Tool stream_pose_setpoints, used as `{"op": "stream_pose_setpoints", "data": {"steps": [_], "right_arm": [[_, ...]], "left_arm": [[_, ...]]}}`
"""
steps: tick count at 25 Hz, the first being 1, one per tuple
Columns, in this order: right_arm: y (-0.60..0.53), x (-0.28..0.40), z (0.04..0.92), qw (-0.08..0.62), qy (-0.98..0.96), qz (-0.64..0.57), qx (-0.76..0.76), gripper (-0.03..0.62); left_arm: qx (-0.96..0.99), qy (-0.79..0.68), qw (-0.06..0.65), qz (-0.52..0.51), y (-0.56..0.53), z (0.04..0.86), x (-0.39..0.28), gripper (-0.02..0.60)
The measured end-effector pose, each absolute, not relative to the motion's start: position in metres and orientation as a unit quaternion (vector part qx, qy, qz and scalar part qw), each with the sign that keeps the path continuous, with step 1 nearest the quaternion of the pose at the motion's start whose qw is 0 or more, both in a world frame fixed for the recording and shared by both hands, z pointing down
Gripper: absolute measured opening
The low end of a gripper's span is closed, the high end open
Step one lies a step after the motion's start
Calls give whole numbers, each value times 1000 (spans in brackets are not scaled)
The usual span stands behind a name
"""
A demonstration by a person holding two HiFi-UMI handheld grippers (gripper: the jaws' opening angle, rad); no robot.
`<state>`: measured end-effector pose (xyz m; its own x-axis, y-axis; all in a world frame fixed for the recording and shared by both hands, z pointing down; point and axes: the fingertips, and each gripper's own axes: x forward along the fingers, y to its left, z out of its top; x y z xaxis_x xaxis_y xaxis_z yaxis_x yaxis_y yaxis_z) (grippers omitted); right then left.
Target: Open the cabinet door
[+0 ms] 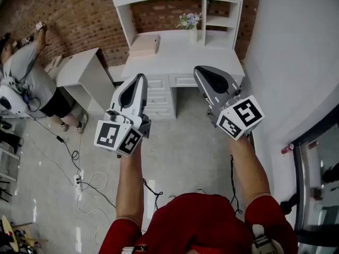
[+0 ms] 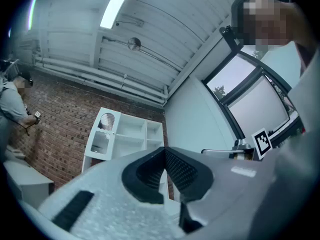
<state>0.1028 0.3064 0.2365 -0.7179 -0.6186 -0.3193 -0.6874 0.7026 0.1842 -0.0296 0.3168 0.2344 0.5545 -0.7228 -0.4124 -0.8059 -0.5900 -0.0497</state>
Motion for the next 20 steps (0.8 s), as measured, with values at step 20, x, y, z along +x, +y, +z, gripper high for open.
{"op": "stream_pose_setpoints", "data": {"steps": [20], "right_arm": [[314, 31, 240, 125, 917, 142, -352, 12]], "left_arm": [[-876, 433, 105, 184, 327, 250, -103, 0]]}}
